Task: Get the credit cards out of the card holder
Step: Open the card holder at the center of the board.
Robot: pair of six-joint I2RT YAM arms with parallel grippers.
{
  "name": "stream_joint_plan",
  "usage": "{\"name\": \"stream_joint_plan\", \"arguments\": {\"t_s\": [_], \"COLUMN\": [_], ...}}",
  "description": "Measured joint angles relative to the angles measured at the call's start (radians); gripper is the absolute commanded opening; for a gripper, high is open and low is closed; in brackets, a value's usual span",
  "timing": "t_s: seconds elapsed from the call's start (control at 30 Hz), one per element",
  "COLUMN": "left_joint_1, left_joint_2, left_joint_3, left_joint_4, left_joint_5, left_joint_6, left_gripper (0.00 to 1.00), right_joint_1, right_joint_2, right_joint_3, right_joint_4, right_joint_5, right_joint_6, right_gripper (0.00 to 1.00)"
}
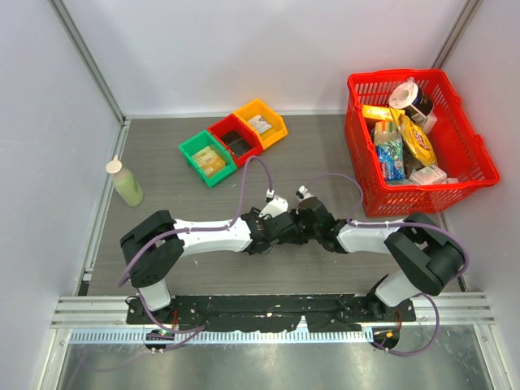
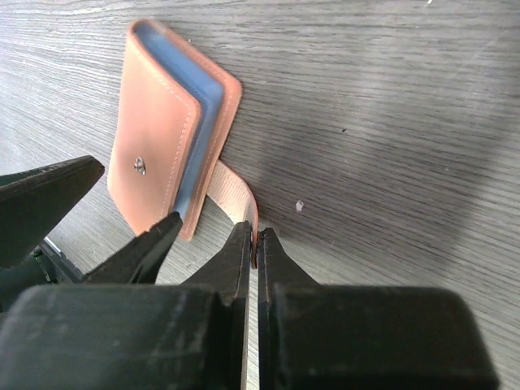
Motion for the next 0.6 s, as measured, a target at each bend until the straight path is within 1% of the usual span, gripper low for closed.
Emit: {"name": "stream_joint_plan", "arguments": {"t_s": [0.23,0.27,0.33,0.53,0.6], "left_joint_1": [-0.002,-0.002,0.012,0.108,0.135], "left_joint_2": [-0.005,-0.011,-0.049,-0.095,-0.107], "left_joint_3": [0.014,0.014,0.015,0.012,-0.001], "left_joint_4": [-0.017,-0.018,-0.023,-0.022,-0.015], "left_joint_5": [-0.030,-0.034,-0.046,-0.049,-0.044], "left_joint_6": [0.008,0.010,0.024,0.051,0.053], "left_gripper": [0.39,0.36,0.34,0.21,0.18], "right_joint_1": [0.000,0.000,0.000,0.000,0.000], "right_joint_2": [0.000,0.000,0.000,0.000,0.000], "right_joint_3": [0.000,0.000,0.001,0.003,0.005], "right_joint_4": [0.007,0.007,0.006,-0.009,-0.019], "right_joint_5": [-0.003,-0.005,-0.010,-0.022,-0.023], "right_joint_6": [-0.002,-0.004,-0.013,-0.037,-0.044], "right_gripper": [0.01,0.01,0.01,0.01,0.01]}}
